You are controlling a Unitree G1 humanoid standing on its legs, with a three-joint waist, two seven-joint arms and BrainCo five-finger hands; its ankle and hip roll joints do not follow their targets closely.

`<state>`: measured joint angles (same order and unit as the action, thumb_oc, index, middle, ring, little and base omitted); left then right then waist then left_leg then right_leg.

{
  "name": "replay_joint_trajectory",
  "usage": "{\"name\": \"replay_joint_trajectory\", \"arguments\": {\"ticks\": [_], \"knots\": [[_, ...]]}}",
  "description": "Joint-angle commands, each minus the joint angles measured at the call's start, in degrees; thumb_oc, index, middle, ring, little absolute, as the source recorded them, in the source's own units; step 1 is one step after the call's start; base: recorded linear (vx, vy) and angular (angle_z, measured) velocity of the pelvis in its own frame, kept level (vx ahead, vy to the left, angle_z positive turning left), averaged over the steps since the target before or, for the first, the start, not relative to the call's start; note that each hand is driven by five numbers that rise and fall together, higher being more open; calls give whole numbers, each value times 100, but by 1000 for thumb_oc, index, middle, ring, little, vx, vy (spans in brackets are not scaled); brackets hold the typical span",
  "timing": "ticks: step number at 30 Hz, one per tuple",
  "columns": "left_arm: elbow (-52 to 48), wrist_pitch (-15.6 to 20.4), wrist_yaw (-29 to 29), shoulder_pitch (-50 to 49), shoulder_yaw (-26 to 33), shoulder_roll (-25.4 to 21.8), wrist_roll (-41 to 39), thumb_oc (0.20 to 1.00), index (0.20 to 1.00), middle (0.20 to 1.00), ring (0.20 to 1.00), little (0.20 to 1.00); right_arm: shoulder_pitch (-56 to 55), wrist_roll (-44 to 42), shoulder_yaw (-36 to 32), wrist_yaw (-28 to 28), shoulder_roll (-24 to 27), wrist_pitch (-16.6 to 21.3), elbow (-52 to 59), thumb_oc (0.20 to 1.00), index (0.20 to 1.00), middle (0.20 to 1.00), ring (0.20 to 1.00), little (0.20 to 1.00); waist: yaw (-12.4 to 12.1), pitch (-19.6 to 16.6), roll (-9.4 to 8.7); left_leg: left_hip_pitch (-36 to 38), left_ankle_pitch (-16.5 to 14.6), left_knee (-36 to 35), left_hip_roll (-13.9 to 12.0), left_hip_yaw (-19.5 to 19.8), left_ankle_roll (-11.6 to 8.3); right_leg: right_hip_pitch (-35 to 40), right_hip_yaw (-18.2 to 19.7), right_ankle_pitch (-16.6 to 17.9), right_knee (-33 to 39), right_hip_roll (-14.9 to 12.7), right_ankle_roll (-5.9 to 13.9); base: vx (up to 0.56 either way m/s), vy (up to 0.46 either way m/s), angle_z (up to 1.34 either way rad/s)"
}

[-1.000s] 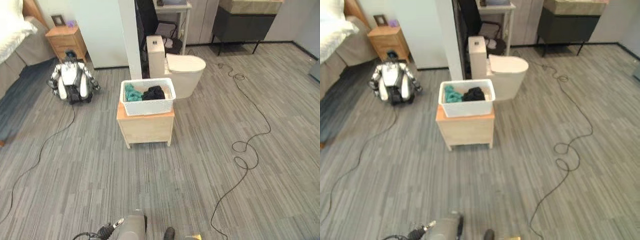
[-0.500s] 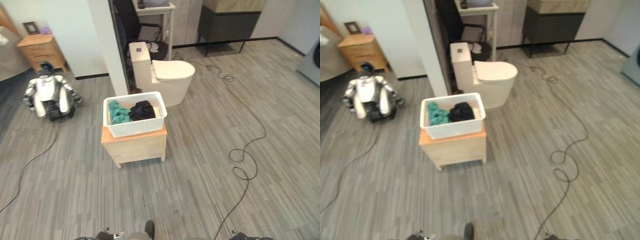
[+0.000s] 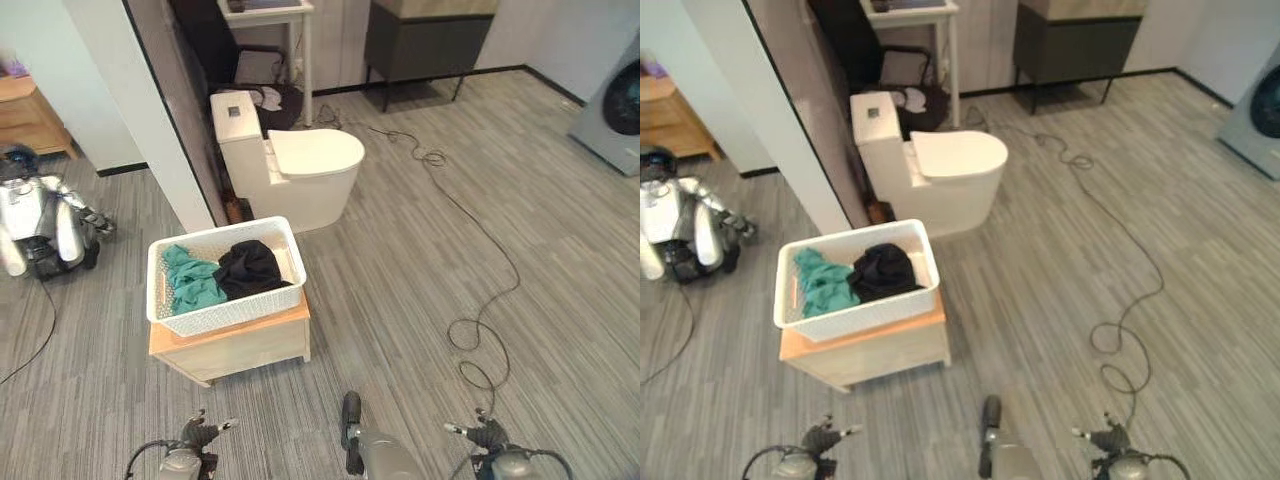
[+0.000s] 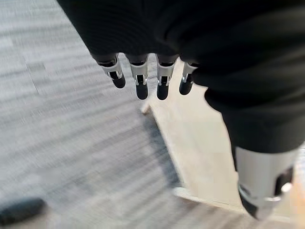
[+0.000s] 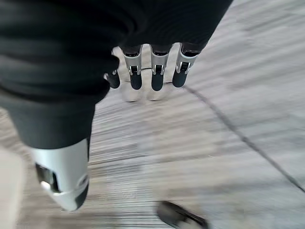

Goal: Grab the laundry basket,head to the washer,open it,put in the laundry and shut it.

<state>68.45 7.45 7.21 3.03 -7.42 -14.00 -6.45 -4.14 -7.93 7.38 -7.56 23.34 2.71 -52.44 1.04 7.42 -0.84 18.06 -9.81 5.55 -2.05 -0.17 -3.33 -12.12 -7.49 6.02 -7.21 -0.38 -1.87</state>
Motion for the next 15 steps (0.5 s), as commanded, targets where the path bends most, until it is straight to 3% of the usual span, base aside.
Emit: {"name": "replay_joint_trajectory", "arguments": {"ticks": [1,2,3,5,6,8,11,12,15], "knots": [[-182,123,291,-155,156,-368,-248,1000,1000,1000,1000,1000,-61,-256,-73,-157,201,373,528,1000,1000,1000,1000,1000,-24,-49,-281,-1088,51,839,373,173,66,358,29,-145,170,-251,866,124,-244,13],[-353,135,360,-171,157,-358,-316,1000,1000,1000,1000,1000,-95,-316,-77,-180,221,417,789,1000,1000,1000,1000,1000,-79,31,-343,-1393,236,1460,328,199,7,469,20,-199,186,-249,792,117,-243,11],[-359,131,361,-174,155,-359,-316,1000,1000,1000,1000,1000,-101,-315,-80,-180,221,412,797,1000,1000,1000,1000,1000,-68,23,-333,-1439,206,1529,319,213,3,458,4,-198,183,-243,789,17,-152,4],[-606,227,568,-135,180,-318,-506,1000,1000,1000,1000,1000,-62,-410,-100,-315,271,494,1001,1000,1000,1000,1000,1000,-158,172,-397,-2004,503,2333,231,359,-33,602,11,-329,210,-177,640,12,-141,10],[-951,322,756,-117,114,-306,-502,1000,1000,1000,1000,1000,10,-460,-126,-474,331,546,1205,1000,1000,1000,1000,1000,-227,241,-464,-2313,490,2073,-30,315,19,740,-47,-448,308,-193,616,55,-101,19],[-1320,399,930,-140,89,-367,-464,1000,1000,1000,1000,1000,128,-527,-160,-571,393,597,1264,1000,1000,1000,1000,1000,-312,257,-529,-2369,421,1492,-230,299,12,830,-93,-497,388,-268,661,95,3,28],[-2310,515,1212,-463,306,-484,-502,1000,1000,1000,1000,1000,212,-544,-232,-627,460,629,1453,1000,1000,1000,1000,1000,-524,287,-386,-2469,1168,150,-545,555,-190,1011,-118,-662,424,-218,693,123,96,14],[-2572,529,1237,-647,451,-472,-521,1000,1000,1000,1000,1000,255,-529,-234,-607,463,625,1467,1000,1000,1000,1000,1000,-567,246,-318,-2351,1212,-198,-636,577,-222,1045,-121,-736,388,-212,701,158,135,-1],[-3240,505,1259,-1062,788,-523,-556,1000,1000,1000,1000,1000,300,-501,-288,-537,453,552,1492,1000,1000,1000,1000,1000,-675,149,-213,-2231,1206,-305,-551,584,-271,1200,-166,-793,331,-325,743,143,130,-17]]}}
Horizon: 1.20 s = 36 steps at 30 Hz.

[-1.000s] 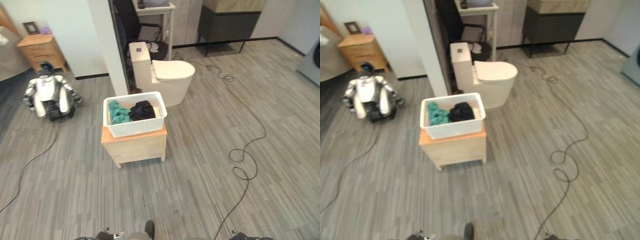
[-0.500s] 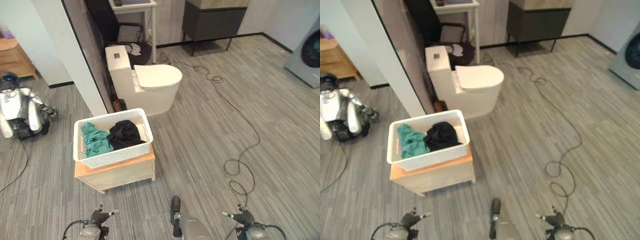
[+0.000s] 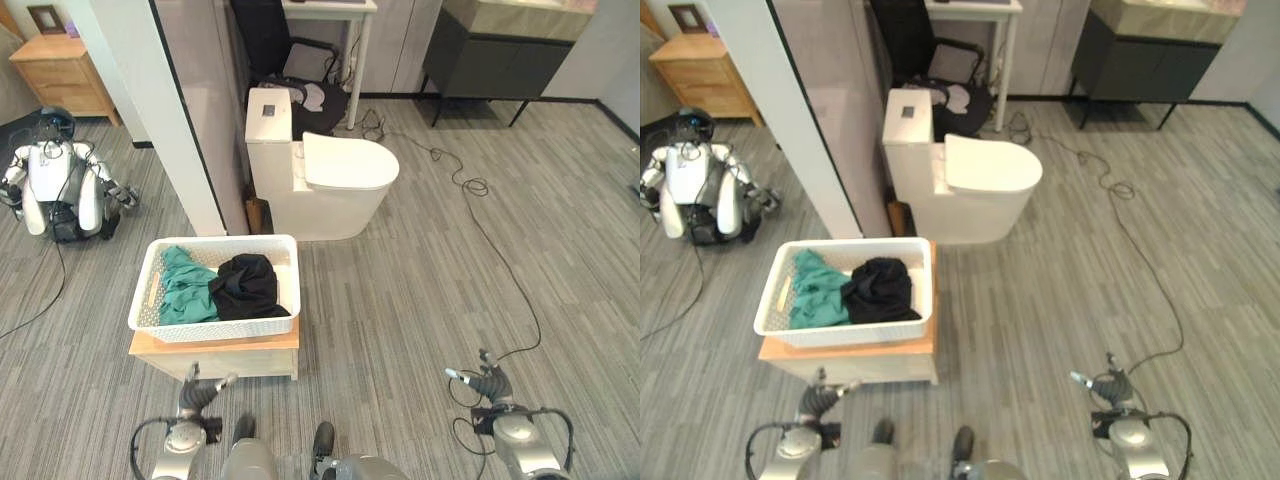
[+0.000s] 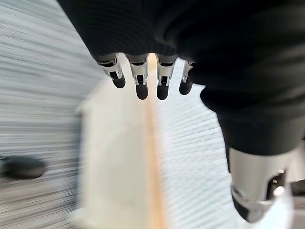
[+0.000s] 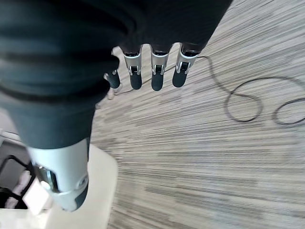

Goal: Grab the laundry basket,head to the washer,open it,put in the laundry and shut it.

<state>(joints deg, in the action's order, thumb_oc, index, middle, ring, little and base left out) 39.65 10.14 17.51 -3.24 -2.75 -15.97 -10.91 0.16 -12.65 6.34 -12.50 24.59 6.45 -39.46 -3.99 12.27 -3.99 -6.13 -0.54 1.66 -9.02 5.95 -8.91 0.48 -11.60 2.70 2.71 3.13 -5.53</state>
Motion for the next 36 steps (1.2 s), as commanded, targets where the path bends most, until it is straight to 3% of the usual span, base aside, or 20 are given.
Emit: {"name": "replay_joint_trajectory", "arguments": {"ticks": [1,5,8,12,13,16,19,22,24,25,32,36], "knots": [[-378,225,228,-450,326,-327,-108,1000,1000,1000,1000,1000,-132,-29,-180,-43,328,177,194,1000,1000,1000,1000,1000,-169,-335,99,194,279,82,148,-28,288,-54,245,-462,-659,-678,1111,94,112,-2],[-1652,136,164,-997,878,-571,236,1000,1000,1000,1000,1000,94,140,-166,133,425,-1,356,1000,1000,1000,1000,1000,-463,-421,153,411,95,24,364,-170,373,240,198,-386,-478,-984,1249,172,199,14],[-2343,8,220,-865,1078,-845,591,1000,1000,1000,1000,1000,528,201,-31,129,493,-126,350,1000,1000,1000,1000,1000,-585,-335,178,369,37,38,479,-212,439,177,218,-316,-438,-1106,1333,34,137,6],[-2471,-317,548,-45,1005,-1184,1105,1000,1000,1000,1000,1000,1280,97,189,-8,485,-251,297,1000,1000,1000,1000,1000,-608,-122,165,99,44,74,553,-257,473,-72,233,-206,-433,-1195,1383,-122,82,9],[-2601,-449,781,572,850,-1441,1517,1000,1000,1000,1000,1000,1718,17,351,-109,506,-295,377,1000,1000,1000,1000,1000,-575,74,165,-141,76,86,588,-262,482,-339,253,-117,-460,-1208,1394,-175,36,2],[-2435,-500,971,1498,477,-1655,1685,1000,1000,1000,1000,1000,2414,-157,568,-220,515,-282,287,1000,1000,1000,1000,1000,-536,311,144,-479,148,105,607,-273,478,-715,278,-3,-530,-1230,1400,-265,65,3],[-1914,-677,1055,2737,-57,-1938,1559,1000,1000,1000,1000,1000,3408,-451,880,-372,628,-344,53,1000,1000,1000,1000,1000,-470,559,98,-886,257,166,635,-297,450,-1132,305,132,-590,-1236,1397,-169,57,-1],[-658,-1040,1010,4485,-906,-2147,1101,1000,1000,1000,1000,1000,4904,-858,1411,-517,642,-551,-579,1000,1000,1000,1000,1000,-386,854,71,-1260,369,256,621,-292,411,-1503,316,218,-646,-1228,1403,-143,47,-4],[-295,-1085,1004,4991,-1126,-2225,991,1000,1000,1000,1000,1000,5266,-986,1531,-516,635,-585,-795,1000,1000,1000,1000,1000,-377,952,56,-1356,401,279,611,-294,404,-1586,304,246,-648,-1233,1410,-66,9,-6],[416,-1200,994,5846,-1509,-2329,801,1000,1000,1000,1000,1000,5853,-1128,1804,-499,555,-673,-1092,1000,1000,1000,1000,1000,-361,1103,49,-1479,464,303,596,-282,385,-1713,275,279,-669,-1227,1414,-61,1,-5],[2639,-1113,851,7869,-2679,-2585,75,1000,1000,1000,1000,1000,6881,-2009,2619,-370,409,-521,-1313,1000,1000,1000,1000,1000,-282,1377,-3,-1708,637,247,547,-315,317,-1990,221,418,-614,-1194,1445,-33,-10,1],[3004,-1093,815,8302,-3062,-2798,-143,1000,1000,1000,1000,1000,7109,-2347,3126,-245,397,-487,-1304,1000,1000,1000,1000,1000,-276,1424,-13,-1750,684,210,535,-354,301,-2063,216,505,-554,-1187,1453,-3,-4,1]]}}
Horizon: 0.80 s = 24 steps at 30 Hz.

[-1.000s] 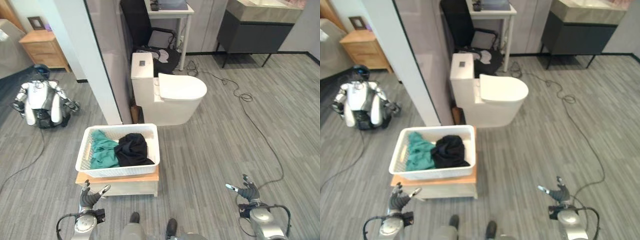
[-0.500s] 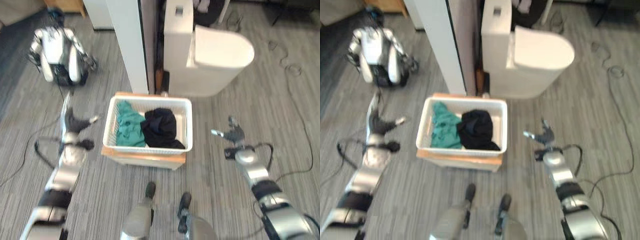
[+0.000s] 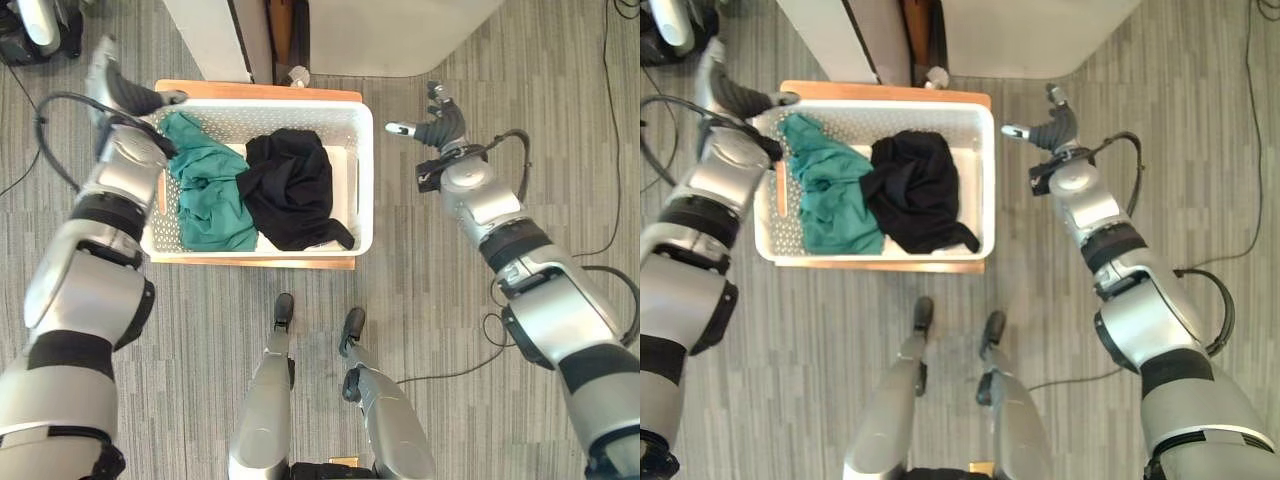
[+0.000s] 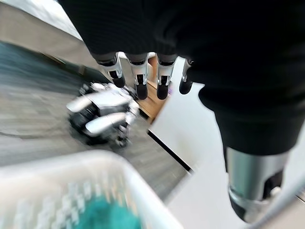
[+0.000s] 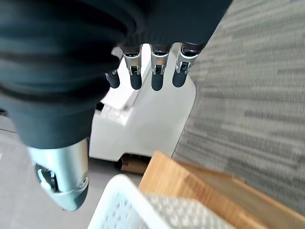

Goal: Grab the laundry basket,head to the washer,open it,put in the laundry and shut it.

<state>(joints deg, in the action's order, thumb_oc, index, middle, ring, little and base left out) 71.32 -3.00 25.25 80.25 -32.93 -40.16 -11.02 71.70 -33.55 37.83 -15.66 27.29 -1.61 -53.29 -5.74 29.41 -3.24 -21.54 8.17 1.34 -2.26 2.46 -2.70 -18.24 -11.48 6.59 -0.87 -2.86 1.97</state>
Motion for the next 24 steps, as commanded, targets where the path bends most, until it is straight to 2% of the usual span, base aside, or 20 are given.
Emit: {"name": "replay_joint_trajectory", "arguments": {"ticks": [1,5,6,11,13,16,19,24], "knots": [[-166,220,41,-52,-40,-382,-133,1000,1000,1000,1000,1000,-43,-258,-19,70,124,318,79,1000,1000,1000,1000,1000,-98,-292,-89,-210,-187,241,-140,-7,-319,-191,204,117,-193,-588,703,0,0,0],[-858,247,120,-558,172,-640,-200,1000,1000,1000,1000,1000,-272,-245,47,131,179,251,377,1000,1000,1000,1000,1000,-141,-300,-50,-181,-192,207,-136,-8,-308,-176,201,99,-180,-594,675,9,-3,0],[-1490,270,115,-926,289,-785,-191,1000,1000,1000,1000,1000,-416,-204,39,183,242,192,535,1000,1000,1000,1000,1000,-163,-303,-27,-153,-197,183,-123,-2,-306,-168,199,82,-189,-596,665,39,-16,0],[-2404,248,-218,-2001,478,-1036,-105,1000,1000,1000,1000,1000,-736,-307,58,398,413,20,797,1000,1000,1000,1000,1000,-212,-288,53,-81,-190,136,-98,4,-292,-131,199,32,-254,-602,636,7,-1,0],[-2517,240,-288,-2191,488,-1063,-89,1000,1000,1000,1000,1000,-763,-365,76,438,439,2,821,1000,1000,1000,1000,1000,-216,-277,78,-65,-192,136,-94,8,-287,-132,199,24,-279,-603,631,0,0,0],[-2729,205,-754,-2700,321,-1054,-273,1000,1000,1000,1000,1000,-706,-515,194,590,466,-156,723,1000,1000,1000,1000,1000,-260,-234,159,-46,-179,142,-82,25,-267,-146,195,4,-337,-605,615,0,0,0],[-2619,176,-916,-2736,141,-1008,-357,1000,1000,1000,1000,1000,-596,-532,312,646,417,-222,629,1000,1000,1000,1000,1000,-269,-211,182,-50,-170,150,-76,22,-262,-163,210,16,-352,-609,609,1,5,1],[-1964,102,-981,-2327,-270,-662,-470,1000,1000,1000,1000,1000,-405,-656,545,634,303,-236,519,1000,1000,1000,1000,1000,-227,-146,181,-89,-125,140,-75,39,-260,-191,204,43,-332,-598,606,0,0,0]]}}
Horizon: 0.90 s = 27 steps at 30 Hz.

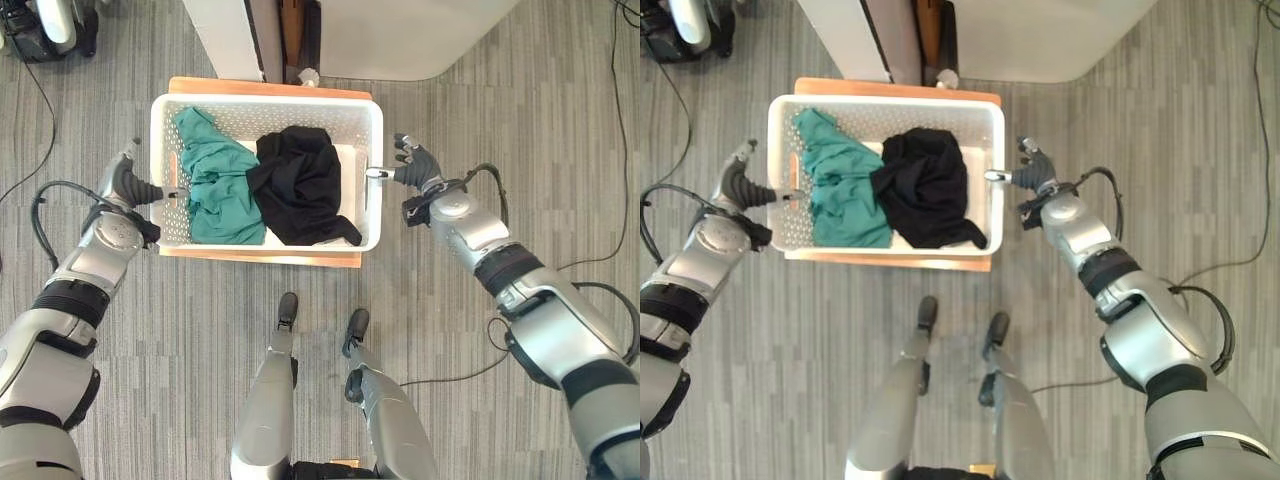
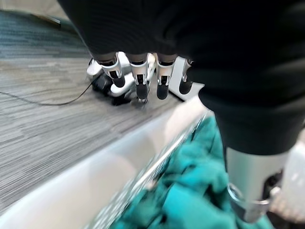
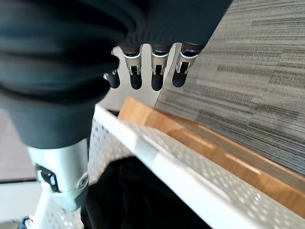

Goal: Grab the laundry basket,head to the washer,open it,put in the laundry and shut it.

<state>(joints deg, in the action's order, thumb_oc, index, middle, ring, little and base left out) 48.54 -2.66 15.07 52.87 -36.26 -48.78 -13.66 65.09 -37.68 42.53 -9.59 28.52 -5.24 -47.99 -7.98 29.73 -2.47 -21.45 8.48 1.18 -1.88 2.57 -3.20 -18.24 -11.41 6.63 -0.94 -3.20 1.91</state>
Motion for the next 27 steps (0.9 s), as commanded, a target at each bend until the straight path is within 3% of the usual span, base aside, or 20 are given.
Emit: {"name": "replay_joint_trajectory", "arguments": {"ticks": [1,10,21,22,23,25,26,27], "knots": [[883,41,6,632,-67,430,-295,1000,1000,1000,1000,1000,331,-299,125,12,108,172,-89,1000,1000,1000,1000,1000,27,-154,92,-127,-138,165,-107,46,-213,-204,184,49,-316,-552,616,0,0,0],[2264,48,87,1500,-412,1017,-380,1000,1000,1000,1000,1000,637,-393,329,-67,-146,359,-344,1000,1000,1000,1000,1000,89,-44,27,-259,-80,184,-102,107,-246,-299,151,86,-291,-517,622,-3,-1,1],[2792,23,-22,1695,-515,1245,-374,1000,1000,1000,1000,1000,822,-58,640,37,-252,235,-760,1000,1000,1000,1000,1000,116,6,-72,-401,-47,186,-135,131,-265,-413,104,102,-299,-480,620,2,0,3],[2809,29,-50,1696,-531,1262,-404,551,551,551,551,551,843,-4,669,60,-277,200,-886,1000,1000,1000,1000,1000,115,6,-80,-413,-45,184,-137,132,-264,-421,97,112,-290,-481,620,8,-6,9],[2792,41,-76,1689,-548,1294,-440,200,200,200,200,200,852,47,697,81,-326,168,-1014,1000,1000,1000,1000,1000,115,6,-88,-424,-47,185,-139,137,-260,-425,95,117,-281,-479,617,14,-4,8],[2790,51,-111,1685,-580,1302,-451,200,200,200,200,200,853,41,698,98,-359,158,-1108,1000,1000,1000,1000,1000,122,6,-88,-439,-43,188,-139,144,-260,-432,94,122,-276,-474,616,5,0,2],[2774,66,-210,1634,-629,1340,-488,200,200,200,200,200,869,51,718,143,-450,124,-1307,589,589,589,589,589,114,6,-88,-466,-30,184,-140,146,-258,-453,98,129,-271,-459,608,0,0,0],[2787,60,-271,1599,-681,1370,-477,200,200,200,200,200,891,71,736,169,-519,90,-1480,272,272,272,272,272,107,6,-84,-479,-25,185,-141,144,-258,-459,101,131,-261,-453,603,0,0,0]]}}
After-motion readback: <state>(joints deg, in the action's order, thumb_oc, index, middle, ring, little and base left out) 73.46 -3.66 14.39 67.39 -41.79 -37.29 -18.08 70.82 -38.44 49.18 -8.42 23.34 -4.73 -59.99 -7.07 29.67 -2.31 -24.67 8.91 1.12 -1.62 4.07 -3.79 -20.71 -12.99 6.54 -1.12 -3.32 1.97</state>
